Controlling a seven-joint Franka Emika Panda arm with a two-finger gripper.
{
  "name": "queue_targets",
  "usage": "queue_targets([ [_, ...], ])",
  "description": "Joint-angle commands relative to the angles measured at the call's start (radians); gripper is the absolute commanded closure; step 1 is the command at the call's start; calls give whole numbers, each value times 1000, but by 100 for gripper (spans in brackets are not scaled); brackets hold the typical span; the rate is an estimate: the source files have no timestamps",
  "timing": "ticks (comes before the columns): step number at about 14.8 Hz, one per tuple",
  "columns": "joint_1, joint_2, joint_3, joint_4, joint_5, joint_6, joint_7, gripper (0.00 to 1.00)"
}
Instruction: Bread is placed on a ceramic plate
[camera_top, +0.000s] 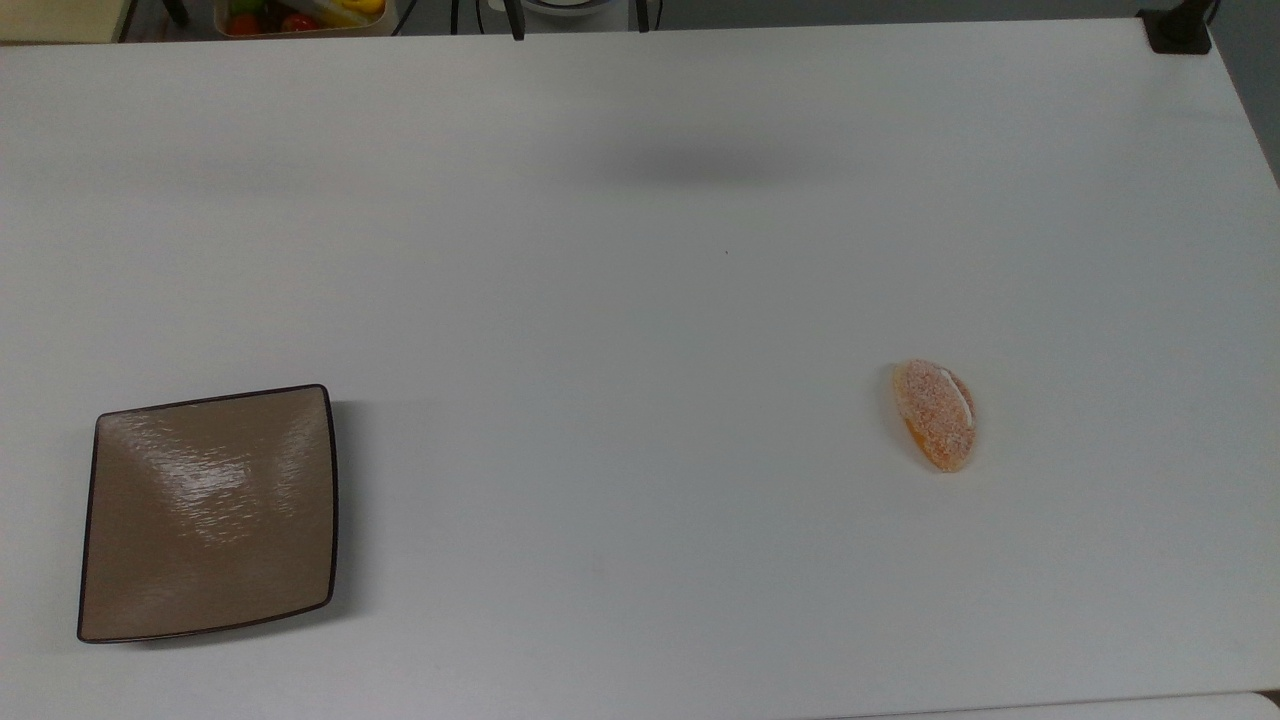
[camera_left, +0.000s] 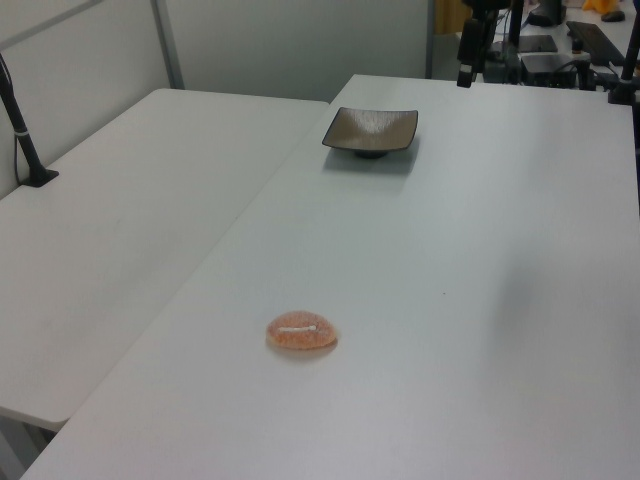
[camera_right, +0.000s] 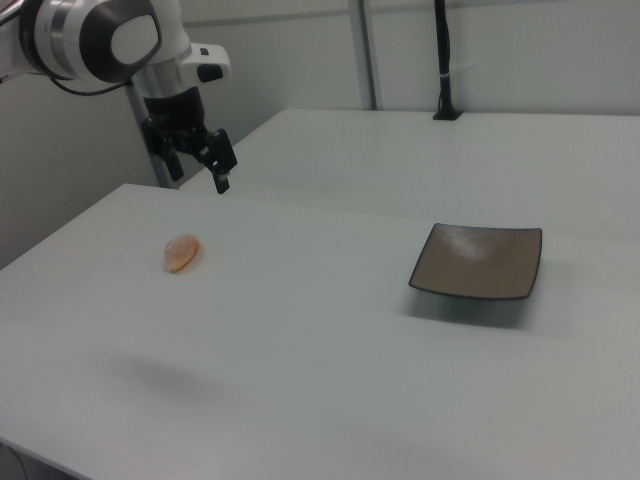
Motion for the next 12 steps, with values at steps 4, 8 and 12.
queue_targets([
  [4,3,-12,10,-18,6,8,-5,0],
  [8,10,-8,10,-18,10,10,-11,0],
  [12,64,13,10,-9,10,16,-10,0],
])
